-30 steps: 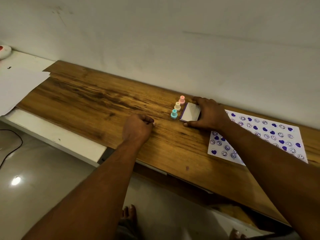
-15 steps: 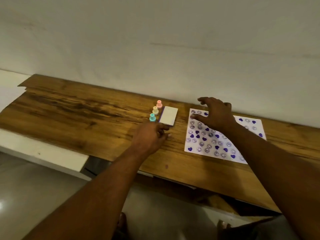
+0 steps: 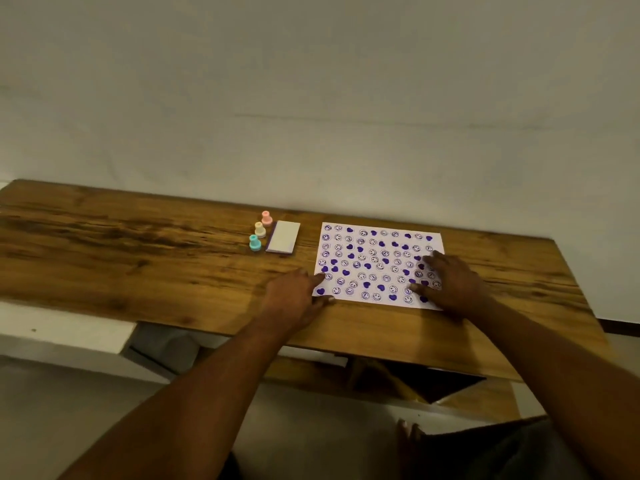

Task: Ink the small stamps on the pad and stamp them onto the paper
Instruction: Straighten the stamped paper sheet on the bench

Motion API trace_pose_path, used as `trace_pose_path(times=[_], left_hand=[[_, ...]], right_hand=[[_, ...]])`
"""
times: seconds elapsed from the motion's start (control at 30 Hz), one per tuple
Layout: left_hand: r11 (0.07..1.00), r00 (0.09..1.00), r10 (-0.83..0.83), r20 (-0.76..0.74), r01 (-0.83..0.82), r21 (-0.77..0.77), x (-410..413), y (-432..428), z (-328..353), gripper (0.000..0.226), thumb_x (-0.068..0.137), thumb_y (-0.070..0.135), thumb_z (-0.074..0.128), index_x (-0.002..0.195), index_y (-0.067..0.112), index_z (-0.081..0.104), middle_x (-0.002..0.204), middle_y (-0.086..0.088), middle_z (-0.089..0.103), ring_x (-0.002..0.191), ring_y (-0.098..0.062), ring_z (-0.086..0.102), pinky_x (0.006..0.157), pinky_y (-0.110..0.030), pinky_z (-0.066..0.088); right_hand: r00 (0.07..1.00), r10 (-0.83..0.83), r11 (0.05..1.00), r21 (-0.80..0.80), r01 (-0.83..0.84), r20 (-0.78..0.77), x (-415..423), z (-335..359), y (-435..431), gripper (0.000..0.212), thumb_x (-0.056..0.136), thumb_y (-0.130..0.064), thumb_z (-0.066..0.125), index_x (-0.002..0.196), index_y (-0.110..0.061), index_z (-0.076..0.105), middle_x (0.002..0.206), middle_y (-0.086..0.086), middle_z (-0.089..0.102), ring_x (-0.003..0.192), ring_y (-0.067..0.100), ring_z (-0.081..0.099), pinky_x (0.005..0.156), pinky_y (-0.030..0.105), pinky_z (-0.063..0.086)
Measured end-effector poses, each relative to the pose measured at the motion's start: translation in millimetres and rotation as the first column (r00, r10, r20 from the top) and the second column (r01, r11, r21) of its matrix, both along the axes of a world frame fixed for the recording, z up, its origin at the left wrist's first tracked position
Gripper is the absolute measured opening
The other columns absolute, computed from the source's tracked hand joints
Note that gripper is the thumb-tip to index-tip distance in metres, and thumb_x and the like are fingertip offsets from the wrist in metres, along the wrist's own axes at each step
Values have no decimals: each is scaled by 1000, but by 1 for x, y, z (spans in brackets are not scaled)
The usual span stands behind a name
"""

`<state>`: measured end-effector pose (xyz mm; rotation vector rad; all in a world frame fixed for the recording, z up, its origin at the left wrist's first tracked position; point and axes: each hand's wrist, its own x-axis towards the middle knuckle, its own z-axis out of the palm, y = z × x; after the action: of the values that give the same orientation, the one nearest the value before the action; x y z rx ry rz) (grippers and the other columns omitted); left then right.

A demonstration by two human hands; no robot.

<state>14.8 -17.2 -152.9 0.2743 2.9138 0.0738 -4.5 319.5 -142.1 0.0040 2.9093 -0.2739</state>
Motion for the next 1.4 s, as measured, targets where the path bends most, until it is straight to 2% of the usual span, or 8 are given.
trace_pose_path(times=[0.27,0.63,0.83,1.4], left_hand=[[997,998,69,0,-69,29,20,-4,3,77,95,80,42,161,41,34,150,-2,52,132,-24,54,97,-40,52],[995,996,94,-7,-94,-14,20,-3,-1,84,93,83,40,164,38,28,157,-4,46,136,-25,52,97,-41,52],[996,995,90,-41,-90,1,20,-4,-3,83,94,81,40,164,36,29,154,-3,49,134,-24,53,97,-41,54],[995,994,100,-46,-100,21,25,-5,3,84,95,81,41,164,35,30,156,-4,48,137,-24,51,101,-41,52]], right_hand=[[1000,18,1000,8,-18,-13,11,6,-11,94,85,-81,57,161,-31,34,171,0,26,156,31,26,120,54,35],[1000,-7,1000,28,7,7,6,-2,-15,97,81,-86,56,160,-34,34,171,-2,26,156,33,24,118,64,33],[1000,-11,1000,10,11,17,7,-3,-19,99,80,-84,60,160,-31,34,171,2,26,156,34,23,121,60,32],[1000,-10,1000,-13,10,9,7,-5,-21,100,81,-83,60,161,-30,32,172,4,25,157,36,20,123,59,29]])
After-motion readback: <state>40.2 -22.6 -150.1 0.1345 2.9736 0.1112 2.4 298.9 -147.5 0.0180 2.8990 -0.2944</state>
